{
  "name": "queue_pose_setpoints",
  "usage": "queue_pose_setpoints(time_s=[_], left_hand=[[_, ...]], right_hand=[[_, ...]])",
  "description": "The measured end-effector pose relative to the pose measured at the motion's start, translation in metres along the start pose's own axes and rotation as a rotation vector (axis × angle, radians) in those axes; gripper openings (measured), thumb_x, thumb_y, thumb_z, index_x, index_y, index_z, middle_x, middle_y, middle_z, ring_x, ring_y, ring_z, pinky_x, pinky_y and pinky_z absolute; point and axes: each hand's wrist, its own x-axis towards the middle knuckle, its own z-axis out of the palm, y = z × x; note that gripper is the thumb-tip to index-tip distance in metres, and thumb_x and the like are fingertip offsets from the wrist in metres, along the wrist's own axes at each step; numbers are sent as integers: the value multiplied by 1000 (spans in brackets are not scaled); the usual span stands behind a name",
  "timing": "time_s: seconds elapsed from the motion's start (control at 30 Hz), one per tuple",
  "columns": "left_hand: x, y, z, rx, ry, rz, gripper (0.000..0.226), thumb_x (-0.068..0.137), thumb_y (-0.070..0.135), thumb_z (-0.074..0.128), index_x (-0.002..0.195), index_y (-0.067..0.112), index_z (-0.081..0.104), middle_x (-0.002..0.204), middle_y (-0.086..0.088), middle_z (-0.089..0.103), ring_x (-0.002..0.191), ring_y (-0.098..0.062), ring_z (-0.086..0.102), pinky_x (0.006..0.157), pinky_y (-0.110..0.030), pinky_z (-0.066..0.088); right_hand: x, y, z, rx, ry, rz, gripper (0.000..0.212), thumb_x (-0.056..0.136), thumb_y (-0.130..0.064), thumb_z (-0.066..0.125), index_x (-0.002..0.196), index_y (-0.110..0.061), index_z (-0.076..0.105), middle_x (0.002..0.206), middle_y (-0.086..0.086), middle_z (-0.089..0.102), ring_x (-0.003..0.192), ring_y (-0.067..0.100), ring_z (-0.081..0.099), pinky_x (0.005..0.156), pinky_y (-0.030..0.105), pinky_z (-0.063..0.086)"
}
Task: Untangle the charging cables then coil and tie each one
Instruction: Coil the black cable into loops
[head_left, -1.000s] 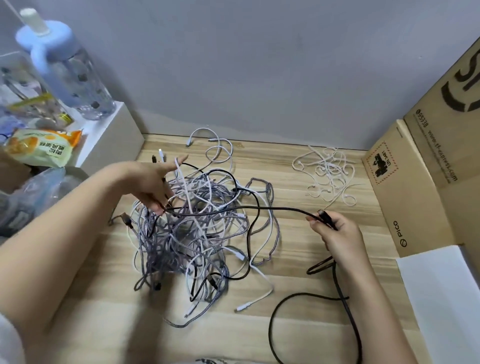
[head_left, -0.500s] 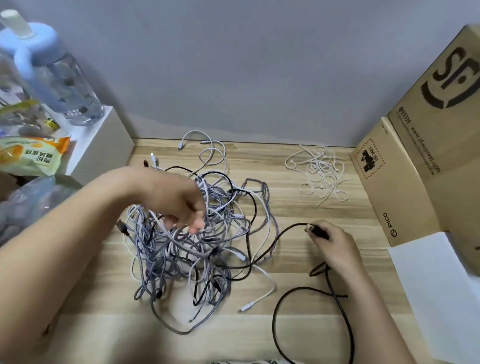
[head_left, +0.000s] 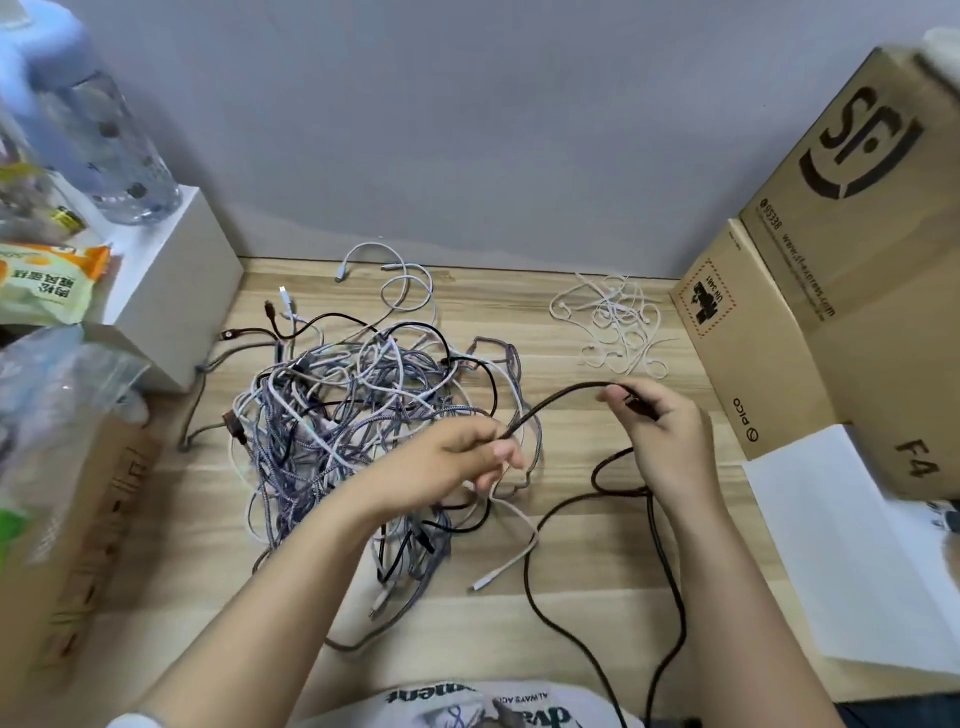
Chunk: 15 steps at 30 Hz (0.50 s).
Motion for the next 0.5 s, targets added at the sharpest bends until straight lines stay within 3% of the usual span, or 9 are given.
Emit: queue_pose_setpoints(time_s=[0.1,0.17,0.23,0.33,0.43,0.5], left_hand=[[-16,-13,-8,-18,84,-19,21,89,29,46,77,18,59,54,10,45,54,-7,42,53,-18,33],[-26,-22,-9,-83,134,-70,26,88,30,45,78,9,56,53,9,41,50,-7,38,50,-17,31],[-30,-31,-6,-131,226,-143,27,86,33,46,74,10,56,52,5,37,48,-10,32,47,-20,26],[-26,-39,7,61,418,-220,31,90,35,52,64,18,56,48,10,41,46,-7,33,50,-25,25],[-14,-33,25,222,473,-236,33,96,25,51,64,20,57,42,12,42,43,-2,35,51,-26,27],[-7,-26,35,373,481,-238,31,95,31,51,67,20,59,45,14,46,47,-2,38,55,-29,31]], right_hand=[[9,13,-2,-243,219,-24,8,85,-17,67,89,-21,73,86,2,72,81,22,63,70,33,46],[17,20,0,-370,362,-106,8,85,-16,66,90,-18,72,85,6,72,78,31,62,65,36,43],[23,32,6,-447,365,-161,13,88,-24,61,90,-16,71,83,7,69,78,32,61,68,37,40],[31,57,18,-646,63,-2,23,88,-25,62,110,-21,65,103,7,65,103,31,57,82,38,33],[29,64,21,-863,-359,189,70,79,-39,70,141,-33,36,138,6,37,130,26,31,102,39,23],[23,54,23,-814,-422,52,95,72,-43,75,147,-39,17,149,2,19,138,23,16,107,36,12]])
